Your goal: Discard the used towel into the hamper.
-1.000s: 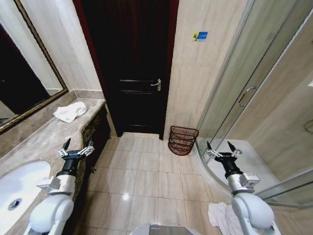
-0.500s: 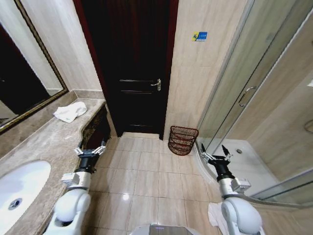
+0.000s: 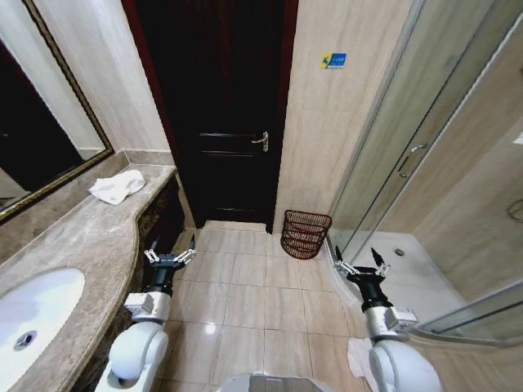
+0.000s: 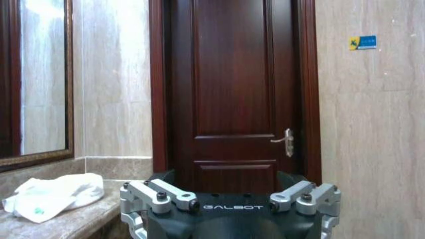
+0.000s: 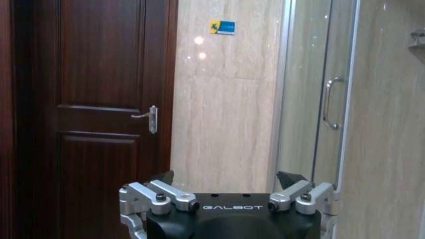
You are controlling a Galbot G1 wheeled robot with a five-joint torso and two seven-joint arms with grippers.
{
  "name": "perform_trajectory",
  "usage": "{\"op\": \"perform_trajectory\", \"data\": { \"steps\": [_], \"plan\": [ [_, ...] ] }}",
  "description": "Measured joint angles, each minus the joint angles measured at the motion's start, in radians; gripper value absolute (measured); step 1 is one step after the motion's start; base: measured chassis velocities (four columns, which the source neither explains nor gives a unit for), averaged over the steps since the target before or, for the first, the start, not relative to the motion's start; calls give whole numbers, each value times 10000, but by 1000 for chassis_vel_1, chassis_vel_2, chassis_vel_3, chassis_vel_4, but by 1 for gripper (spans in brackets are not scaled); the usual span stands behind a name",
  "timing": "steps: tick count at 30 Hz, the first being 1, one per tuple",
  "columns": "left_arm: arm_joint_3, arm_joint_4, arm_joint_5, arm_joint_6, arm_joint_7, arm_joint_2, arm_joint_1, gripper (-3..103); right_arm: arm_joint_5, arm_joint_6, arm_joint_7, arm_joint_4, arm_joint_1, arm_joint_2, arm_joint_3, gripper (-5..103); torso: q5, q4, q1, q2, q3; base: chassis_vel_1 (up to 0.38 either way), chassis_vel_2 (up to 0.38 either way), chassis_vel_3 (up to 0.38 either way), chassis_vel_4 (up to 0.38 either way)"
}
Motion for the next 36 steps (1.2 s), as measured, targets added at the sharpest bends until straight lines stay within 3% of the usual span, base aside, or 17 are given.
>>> {"op": "perform_trajectory", "data": {
  "steps": [36],
  "plan": [
    [-539,-145,-127,-34,180,-96,387,100,196,-273,-112,-248,743,-296,-109,100,0,0,0,0,0,-7,8,7,-9]
  ]
}}
